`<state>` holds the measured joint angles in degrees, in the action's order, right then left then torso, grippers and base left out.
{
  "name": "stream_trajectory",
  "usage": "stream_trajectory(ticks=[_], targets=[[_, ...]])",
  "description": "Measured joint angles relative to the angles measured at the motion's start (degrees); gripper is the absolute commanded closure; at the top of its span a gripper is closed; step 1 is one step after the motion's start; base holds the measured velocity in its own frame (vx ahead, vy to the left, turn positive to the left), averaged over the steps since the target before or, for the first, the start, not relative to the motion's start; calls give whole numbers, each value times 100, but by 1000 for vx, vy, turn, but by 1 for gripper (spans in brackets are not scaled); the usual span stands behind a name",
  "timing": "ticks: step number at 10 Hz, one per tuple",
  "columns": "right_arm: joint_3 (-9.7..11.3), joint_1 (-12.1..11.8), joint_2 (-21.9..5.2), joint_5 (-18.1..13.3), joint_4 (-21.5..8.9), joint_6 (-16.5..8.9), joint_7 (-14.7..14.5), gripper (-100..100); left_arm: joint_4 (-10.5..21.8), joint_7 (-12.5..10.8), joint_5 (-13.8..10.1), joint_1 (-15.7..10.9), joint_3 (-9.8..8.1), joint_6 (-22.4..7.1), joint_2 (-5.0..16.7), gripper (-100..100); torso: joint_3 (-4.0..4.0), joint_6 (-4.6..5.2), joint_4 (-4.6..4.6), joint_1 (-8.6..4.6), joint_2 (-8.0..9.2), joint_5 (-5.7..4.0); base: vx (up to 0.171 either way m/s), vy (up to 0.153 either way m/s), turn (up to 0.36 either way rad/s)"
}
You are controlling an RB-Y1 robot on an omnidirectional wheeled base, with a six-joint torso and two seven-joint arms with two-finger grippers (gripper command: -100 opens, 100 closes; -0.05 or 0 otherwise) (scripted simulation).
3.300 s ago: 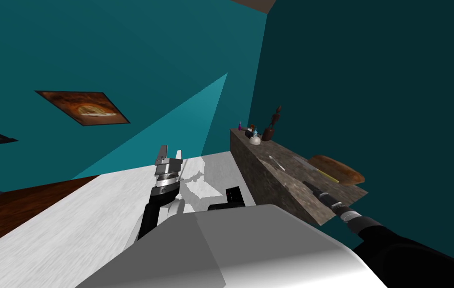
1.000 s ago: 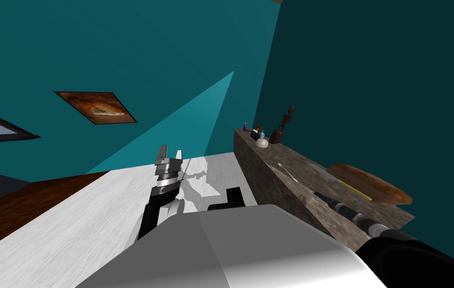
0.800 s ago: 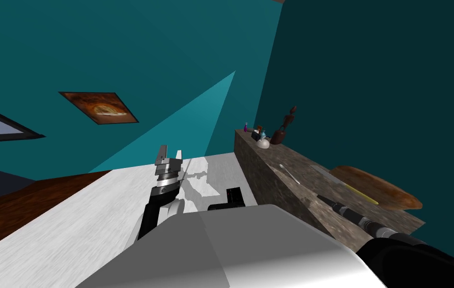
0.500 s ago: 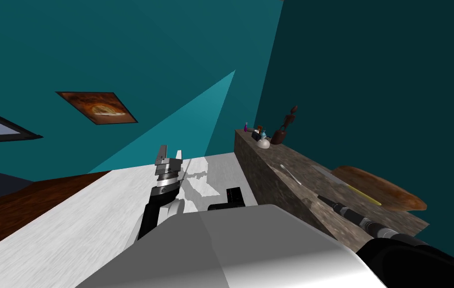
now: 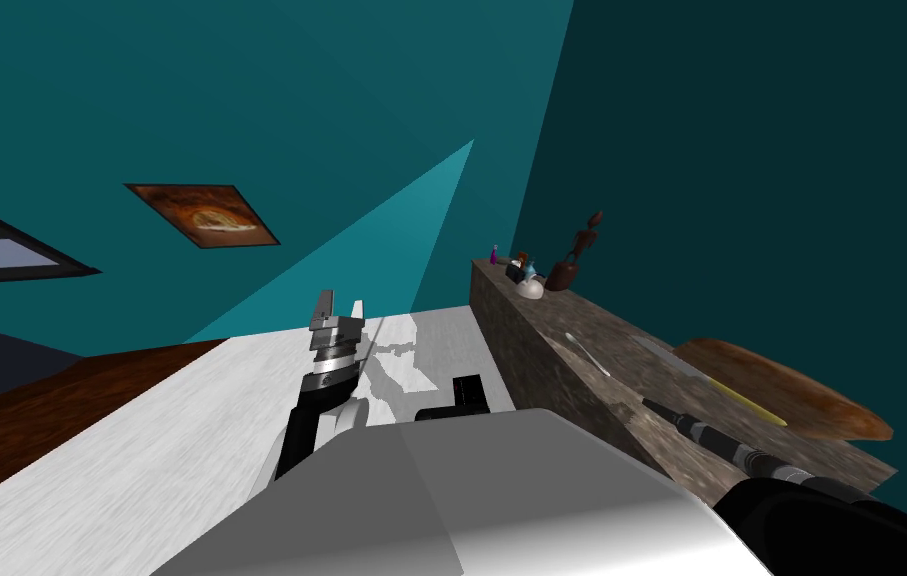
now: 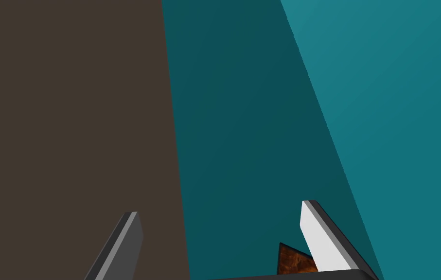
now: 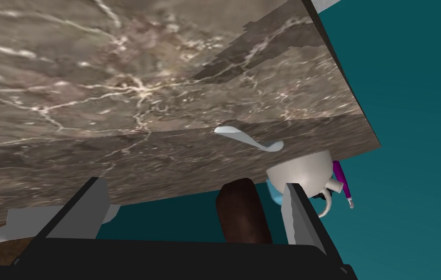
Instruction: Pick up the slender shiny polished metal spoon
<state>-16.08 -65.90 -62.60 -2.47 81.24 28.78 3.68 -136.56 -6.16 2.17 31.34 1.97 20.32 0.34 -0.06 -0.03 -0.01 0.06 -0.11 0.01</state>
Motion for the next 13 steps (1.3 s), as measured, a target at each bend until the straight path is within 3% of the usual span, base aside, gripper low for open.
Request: stream_trajectory(ticks=[4,6,10,12,13], targets=[[-5,-10,-1,0,6,-1,-1,-100,0,0,0,0,0,0,0,0,2,1,1,-2,3,-1,25,5,17],[71,-136,-162,-86,-130,-6,-56,-100,0,0,0,0,0,0,0,0,-3,-1,-1,-7,-5,-2,45,-1,50],[65,-181,-186,-96,-127,-15,-68,-100,0,0,0,0,0,0,0,0,0,1,0,3,0,0,34,10,13],[102,-382,-323,-179,-162,-55,-133,-100,0,0,0,0,0,0,0,0,-4,-2,-2,-11,-6,-3,34,-20,85],[127,-369,-346,-191,-204,-50,-136,-100,0,0,0,0,0,0,0,0,-2,-2,-1,-14,-3,-4,22,13,-23]])
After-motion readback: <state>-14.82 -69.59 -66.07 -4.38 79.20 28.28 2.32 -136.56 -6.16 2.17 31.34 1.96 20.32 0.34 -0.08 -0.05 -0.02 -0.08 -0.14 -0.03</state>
